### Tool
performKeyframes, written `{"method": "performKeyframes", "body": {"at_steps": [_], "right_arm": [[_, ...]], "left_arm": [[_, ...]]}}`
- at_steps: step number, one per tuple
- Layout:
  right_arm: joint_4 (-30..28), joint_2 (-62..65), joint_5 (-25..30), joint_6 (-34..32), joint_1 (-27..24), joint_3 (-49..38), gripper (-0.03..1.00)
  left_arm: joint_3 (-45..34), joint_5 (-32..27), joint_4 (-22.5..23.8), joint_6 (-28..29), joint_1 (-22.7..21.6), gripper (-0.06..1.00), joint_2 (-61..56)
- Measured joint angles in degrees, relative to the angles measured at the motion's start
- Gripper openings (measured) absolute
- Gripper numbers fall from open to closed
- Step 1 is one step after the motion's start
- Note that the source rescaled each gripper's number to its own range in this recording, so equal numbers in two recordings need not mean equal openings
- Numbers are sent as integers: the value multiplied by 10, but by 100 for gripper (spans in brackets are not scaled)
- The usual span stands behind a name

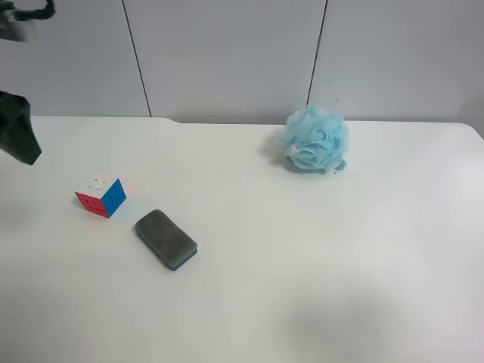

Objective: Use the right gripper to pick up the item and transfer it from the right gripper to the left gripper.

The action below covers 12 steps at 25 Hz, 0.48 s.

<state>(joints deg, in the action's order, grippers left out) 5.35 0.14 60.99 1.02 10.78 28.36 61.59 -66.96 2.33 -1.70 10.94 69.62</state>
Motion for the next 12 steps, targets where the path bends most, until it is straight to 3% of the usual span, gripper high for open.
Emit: {"method": "performKeyframes", "body": {"at_steps": [6,12], "right_arm": [[0,0,0,0,0,0,100],[0,0,0,0,0,0,100]], "left_arm": [[-118,-10,-27,0,0,99,-192],[-183,-22,-29,0,0,100,-380]]}}
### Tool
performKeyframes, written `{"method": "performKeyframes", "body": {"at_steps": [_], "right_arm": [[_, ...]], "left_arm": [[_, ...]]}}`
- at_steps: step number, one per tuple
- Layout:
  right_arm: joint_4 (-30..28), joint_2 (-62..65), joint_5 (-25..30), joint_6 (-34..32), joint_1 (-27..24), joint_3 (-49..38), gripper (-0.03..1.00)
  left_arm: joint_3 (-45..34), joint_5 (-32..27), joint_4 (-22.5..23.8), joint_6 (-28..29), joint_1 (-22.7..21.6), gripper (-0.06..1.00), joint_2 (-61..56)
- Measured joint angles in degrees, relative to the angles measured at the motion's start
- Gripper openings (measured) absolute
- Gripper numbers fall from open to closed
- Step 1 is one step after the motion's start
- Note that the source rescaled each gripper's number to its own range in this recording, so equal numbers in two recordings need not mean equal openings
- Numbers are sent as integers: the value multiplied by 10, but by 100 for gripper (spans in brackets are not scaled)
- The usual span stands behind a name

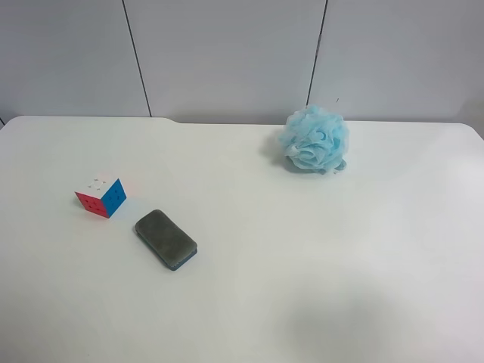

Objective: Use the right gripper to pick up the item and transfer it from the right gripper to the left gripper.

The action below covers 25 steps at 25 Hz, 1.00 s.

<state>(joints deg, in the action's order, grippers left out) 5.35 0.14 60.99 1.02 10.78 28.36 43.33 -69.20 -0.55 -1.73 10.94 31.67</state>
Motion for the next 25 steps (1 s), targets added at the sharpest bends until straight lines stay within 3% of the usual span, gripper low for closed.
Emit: {"method": "performKeyframes", "body": {"at_steps": [14,21,25], "right_arm": [[0,0,0,0,0,0,100],[0,0,0,0,0,0,100],[0,0,0,0,0,0,100]], "left_arm": [[-45,-6,-1,17,0,100,-300],[-72,-6,1,17,0,100,-319],[-121,33,2,17,0,100,-319]]}}
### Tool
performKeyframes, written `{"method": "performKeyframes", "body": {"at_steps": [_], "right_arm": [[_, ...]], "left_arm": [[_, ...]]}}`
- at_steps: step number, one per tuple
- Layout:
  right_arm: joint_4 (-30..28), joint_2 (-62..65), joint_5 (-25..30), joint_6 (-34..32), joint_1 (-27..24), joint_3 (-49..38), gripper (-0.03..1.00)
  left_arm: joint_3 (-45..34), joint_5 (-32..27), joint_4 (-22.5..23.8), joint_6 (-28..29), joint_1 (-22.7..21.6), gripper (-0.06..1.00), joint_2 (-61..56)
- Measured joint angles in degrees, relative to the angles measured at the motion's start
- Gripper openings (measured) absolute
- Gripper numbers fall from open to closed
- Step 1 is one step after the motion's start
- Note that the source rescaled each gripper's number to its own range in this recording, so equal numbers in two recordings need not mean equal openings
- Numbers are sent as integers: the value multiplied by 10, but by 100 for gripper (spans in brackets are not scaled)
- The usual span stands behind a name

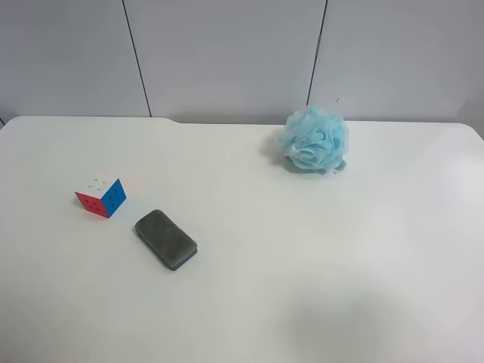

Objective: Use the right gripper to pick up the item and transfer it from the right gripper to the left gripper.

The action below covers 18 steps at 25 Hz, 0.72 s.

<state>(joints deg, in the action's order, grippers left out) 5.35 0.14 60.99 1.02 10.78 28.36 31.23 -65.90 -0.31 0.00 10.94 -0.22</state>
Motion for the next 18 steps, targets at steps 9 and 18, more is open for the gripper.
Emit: {"method": "performKeyframes", "body": {"at_steps": [9,18], "right_arm": [[0,0,0,0,0,0,100],[0,0,0,0,0,0,100]], "left_arm": [[-23,52,3,0,0,100,0],[-23,52,3,0,-14,100,0]]}}
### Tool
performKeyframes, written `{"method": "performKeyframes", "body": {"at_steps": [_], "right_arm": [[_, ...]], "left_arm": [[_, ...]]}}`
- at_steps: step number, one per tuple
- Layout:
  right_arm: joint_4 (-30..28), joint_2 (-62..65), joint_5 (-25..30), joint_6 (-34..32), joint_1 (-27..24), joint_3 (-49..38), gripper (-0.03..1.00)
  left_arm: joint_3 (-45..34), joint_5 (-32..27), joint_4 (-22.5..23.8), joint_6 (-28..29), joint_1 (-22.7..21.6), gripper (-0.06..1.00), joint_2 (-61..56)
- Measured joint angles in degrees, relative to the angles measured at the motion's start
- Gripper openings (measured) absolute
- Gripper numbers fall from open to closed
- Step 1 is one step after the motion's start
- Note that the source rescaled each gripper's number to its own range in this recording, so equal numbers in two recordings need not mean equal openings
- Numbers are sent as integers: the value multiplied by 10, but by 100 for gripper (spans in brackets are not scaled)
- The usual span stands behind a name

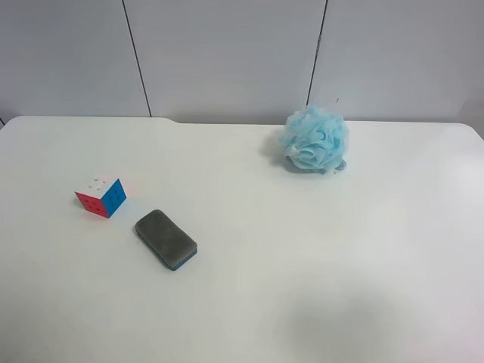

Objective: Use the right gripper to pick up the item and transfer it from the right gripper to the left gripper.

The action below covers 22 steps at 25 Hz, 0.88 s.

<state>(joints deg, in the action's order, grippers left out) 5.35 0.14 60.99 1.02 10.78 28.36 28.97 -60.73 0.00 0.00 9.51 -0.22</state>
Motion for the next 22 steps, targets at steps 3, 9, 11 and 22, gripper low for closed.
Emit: {"method": "performKeyframes", "body": {"at_steps": [3,9,11,22], "right_arm": [[0,0,0,0,-1,0,100],[0,0,0,0,-49,0,100],[0,0,0,0,-62,0,100],[0,0,0,0,-67,0,100]], "left_arm": [[0,0,0,0,-52,100,0],[0,0,3,0,-113,100,0],[0,0,3,0,-114,100,0],[0,0,4,0,-114,100,0]]}}
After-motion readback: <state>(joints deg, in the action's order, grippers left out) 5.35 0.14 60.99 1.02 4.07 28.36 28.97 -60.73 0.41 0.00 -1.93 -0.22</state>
